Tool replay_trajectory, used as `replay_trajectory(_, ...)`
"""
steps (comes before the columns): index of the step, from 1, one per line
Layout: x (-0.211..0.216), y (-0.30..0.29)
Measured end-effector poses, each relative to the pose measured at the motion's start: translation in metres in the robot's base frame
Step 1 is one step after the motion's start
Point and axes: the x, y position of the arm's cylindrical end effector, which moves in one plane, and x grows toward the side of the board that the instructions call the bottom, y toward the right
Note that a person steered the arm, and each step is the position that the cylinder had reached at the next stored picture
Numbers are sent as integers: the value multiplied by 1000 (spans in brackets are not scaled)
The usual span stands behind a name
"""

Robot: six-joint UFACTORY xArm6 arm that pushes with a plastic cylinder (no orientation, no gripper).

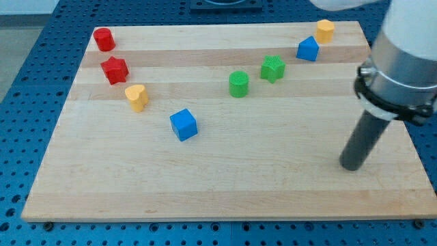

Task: Move your arm towards the top right corner

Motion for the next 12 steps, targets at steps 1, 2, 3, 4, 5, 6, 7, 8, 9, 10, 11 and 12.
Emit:
replay_trajectory(1, 0, 0)
replay_trajectory(2, 1, 0)
replay_trajectory(3, 1, 0)
replay_trajectory(4, -11, -13)
replay_trajectory(5, -18, -23)
replay_trajectory(6, -19, -23)
replay_trajectory(7, -24, -23)
replay_trajectory(8, -26, -23)
replay_trajectory(9, -39, -26)
replay_trajectory(10, -40, -27)
replay_trajectory(11, -36, -29)
replay_trajectory(12, -64, -28)
